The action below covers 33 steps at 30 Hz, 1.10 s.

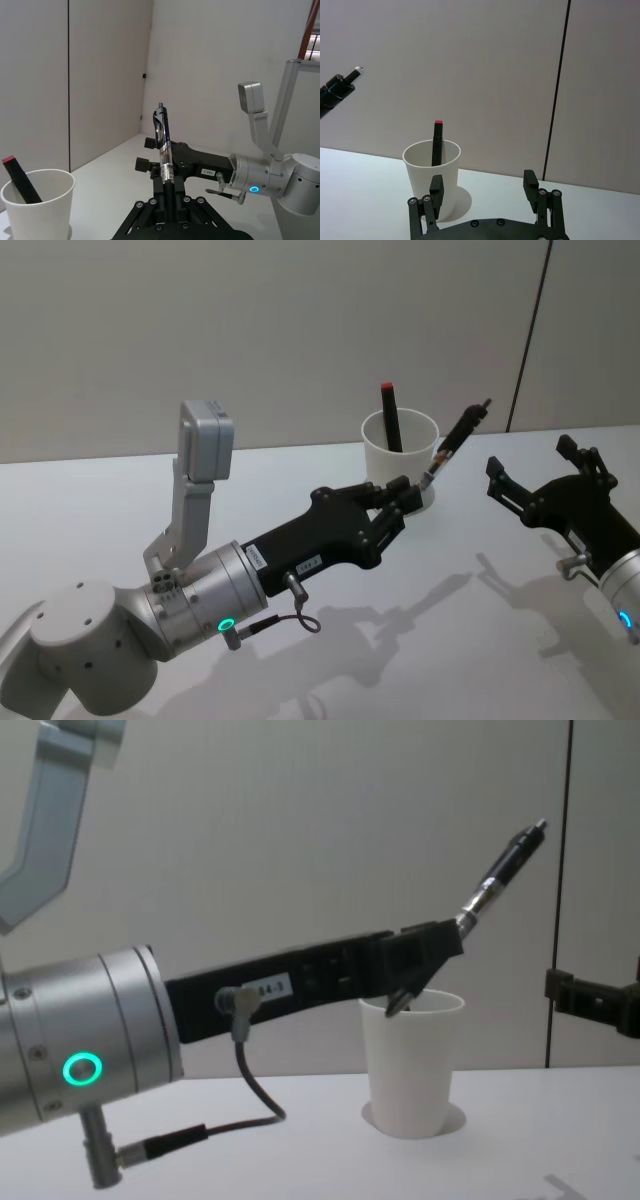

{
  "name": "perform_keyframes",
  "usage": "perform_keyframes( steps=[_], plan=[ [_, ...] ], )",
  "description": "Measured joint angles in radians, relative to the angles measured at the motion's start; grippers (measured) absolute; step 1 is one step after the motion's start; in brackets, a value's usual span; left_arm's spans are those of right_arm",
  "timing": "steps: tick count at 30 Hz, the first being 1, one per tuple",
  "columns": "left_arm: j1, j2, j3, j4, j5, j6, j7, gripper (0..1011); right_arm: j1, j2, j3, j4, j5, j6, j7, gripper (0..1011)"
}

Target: Place the pen into the pen holder.

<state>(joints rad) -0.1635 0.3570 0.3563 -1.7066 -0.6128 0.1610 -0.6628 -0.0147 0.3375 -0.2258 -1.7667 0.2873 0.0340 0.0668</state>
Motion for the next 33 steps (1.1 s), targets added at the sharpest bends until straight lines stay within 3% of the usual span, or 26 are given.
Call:
perform_keyframes(
  steps=[9,14,20,26,33],
  plan=[
    [-0.011,-0.009,0.007,0.016,-0.005,0.005,-0.025,116,0.000,0.000,0.000,-0.002,0.005,0.001,0.005,1001],
    [-0.014,-0.011,0.009,0.021,-0.006,0.006,-0.032,117,-0.001,0.005,0.005,-0.010,0.030,0.005,0.031,1001],
    [-0.017,-0.013,0.010,0.025,-0.007,0.008,-0.039,116,-0.007,0.018,0.016,-0.029,0.093,0.017,0.080,1001],
    [-0.019,-0.015,0.011,0.027,-0.008,0.009,-0.042,117,-0.022,0.042,0.035,-0.057,0.197,0.046,0.140,1001],
    [-0.020,-0.015,0.012,0.029,-0.009,0.009,-0.045,117,-0.054,0.093,0.071,-0.100,0.367,0.114,0.208,1002]
  ],
)
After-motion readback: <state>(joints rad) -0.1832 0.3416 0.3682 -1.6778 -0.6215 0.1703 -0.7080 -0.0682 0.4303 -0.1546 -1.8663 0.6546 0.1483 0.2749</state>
